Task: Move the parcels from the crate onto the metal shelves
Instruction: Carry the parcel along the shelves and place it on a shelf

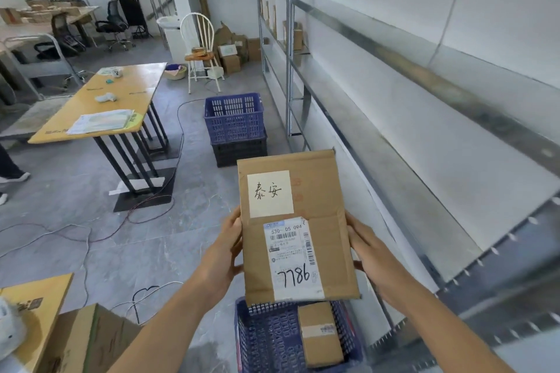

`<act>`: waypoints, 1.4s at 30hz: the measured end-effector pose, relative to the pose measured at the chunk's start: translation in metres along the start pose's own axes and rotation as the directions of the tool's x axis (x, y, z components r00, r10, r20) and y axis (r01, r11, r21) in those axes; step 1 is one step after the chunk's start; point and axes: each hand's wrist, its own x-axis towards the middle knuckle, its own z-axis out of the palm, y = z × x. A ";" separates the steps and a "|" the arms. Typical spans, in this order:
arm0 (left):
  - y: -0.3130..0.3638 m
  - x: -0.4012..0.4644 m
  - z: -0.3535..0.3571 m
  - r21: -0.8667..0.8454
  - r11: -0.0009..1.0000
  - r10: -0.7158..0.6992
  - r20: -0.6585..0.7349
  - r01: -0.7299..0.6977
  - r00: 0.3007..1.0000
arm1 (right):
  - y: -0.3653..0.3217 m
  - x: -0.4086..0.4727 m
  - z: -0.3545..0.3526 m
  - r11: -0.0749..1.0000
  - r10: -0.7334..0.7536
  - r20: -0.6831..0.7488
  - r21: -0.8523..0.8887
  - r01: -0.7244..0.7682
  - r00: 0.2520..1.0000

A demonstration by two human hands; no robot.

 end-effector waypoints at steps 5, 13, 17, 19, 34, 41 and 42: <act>0.001 0.014 0.036 -0.017 1.000 0.004 0.021 -0.004 1.000 | -0.001 -0.016 -0.032 1.000 0.008 -0.094 0.016 -0.006 0.995; 0.020 0.018 0.071 0.111 0.988 0.064 0.313 -0.103 0.948 | -0.014 -0.067 -0.039 0.999 -0.035 -0.355 0.020 0.045 0.934; 0.029 0.013 0.086 0.086 0.986 0.098 0.411 -0.145 0.906 | -0.018 -0.110 -0.029 0.996 -0.060 -0.500 0.021 0.081 0.864; 0.027 0.007 0.096 0.053 0.991 0.088 0.439 -0.124 0.894 | -0.013 -0.136 -0.024 0.995 -0.071 -0.559 0.019 0.099 0.826; -0.016 -0.156 0.207 0.287 0.957 -0.251 0.878 -0.028 0.407 | 0.036 -0.396 0.034 0.998 -0.017 -0.939 0.006 0.065 0.343; -0.069 -0.269 0.260 0.353 0.929 -0.336 0.930 -0.111 0.146 | 0.072 -0.536 0.077 0.989 0.054 -0.995 0.064 0.134 0.079; -0.077 -0.290 0.266 0.366 0.922 -0.355 0.929 -0.128 0.102 | 0.078 -0.559 0.084 0.988 0.065 -0.997 0.070 0.138 0.040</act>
